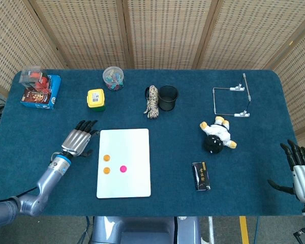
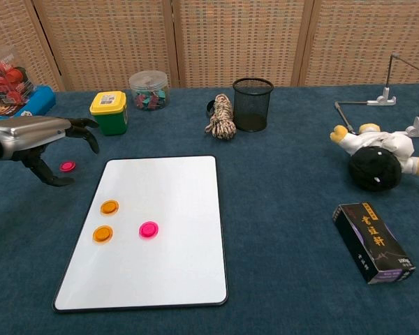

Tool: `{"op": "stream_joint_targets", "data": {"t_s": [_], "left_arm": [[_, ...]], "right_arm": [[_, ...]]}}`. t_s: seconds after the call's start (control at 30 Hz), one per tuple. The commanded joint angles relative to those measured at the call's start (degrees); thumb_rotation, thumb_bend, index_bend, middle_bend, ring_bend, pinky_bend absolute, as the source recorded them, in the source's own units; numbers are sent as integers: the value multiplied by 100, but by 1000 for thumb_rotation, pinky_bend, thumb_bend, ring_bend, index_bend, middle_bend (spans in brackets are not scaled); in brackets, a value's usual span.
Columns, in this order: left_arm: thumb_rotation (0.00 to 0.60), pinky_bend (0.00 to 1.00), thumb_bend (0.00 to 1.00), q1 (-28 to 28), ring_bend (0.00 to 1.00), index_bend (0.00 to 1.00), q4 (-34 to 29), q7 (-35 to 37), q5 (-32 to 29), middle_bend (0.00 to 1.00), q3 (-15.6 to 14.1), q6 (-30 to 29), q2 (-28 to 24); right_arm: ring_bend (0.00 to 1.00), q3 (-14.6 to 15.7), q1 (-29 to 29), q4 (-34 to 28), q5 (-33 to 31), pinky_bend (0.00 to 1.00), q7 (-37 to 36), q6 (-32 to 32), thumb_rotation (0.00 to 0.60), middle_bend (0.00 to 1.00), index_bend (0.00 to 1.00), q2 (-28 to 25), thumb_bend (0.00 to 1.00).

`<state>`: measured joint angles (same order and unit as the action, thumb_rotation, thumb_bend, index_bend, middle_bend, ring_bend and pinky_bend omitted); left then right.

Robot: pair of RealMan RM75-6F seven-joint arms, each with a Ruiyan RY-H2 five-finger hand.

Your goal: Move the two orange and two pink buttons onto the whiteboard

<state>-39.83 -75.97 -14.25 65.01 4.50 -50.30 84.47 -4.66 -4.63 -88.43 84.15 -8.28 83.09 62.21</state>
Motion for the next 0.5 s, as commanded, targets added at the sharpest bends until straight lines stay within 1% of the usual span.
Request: {"op": "stream_joint_targets", "data": {"t_s": [0.03, 0.23, 0.37, 0.5], "left_arm": [[600, 0, 336, 8, 0, 250, 612, 426, -20, 0, 49, 285, 52], [600, 0, 339, -60, 0, 250, 1319, 788, 31, 0, 68, 635, 272], [600, 0, 347, -97, 0, 251, 1742, 899, 47, 0, 77, 791, 441], [600, 0, 351, -109, 0, 269, 1979, 1034, 76, 0, 104, 876, 537]], "right_arm": [[0, 0, 0, 8, 3, 0, 18, 2, 600, 0, 0, 8, 0], [0, -12, -16, 1, -47, 0, 33, -47, 600, 0, 0, 7, 0], [0, -12, -20, 2, -56, 0, 39, -62, 600, 0, 0, 3, 0], [0, -11, -22, 4, -59, 0, 38, -69, 600, 0, 0, 0, 0]]}}
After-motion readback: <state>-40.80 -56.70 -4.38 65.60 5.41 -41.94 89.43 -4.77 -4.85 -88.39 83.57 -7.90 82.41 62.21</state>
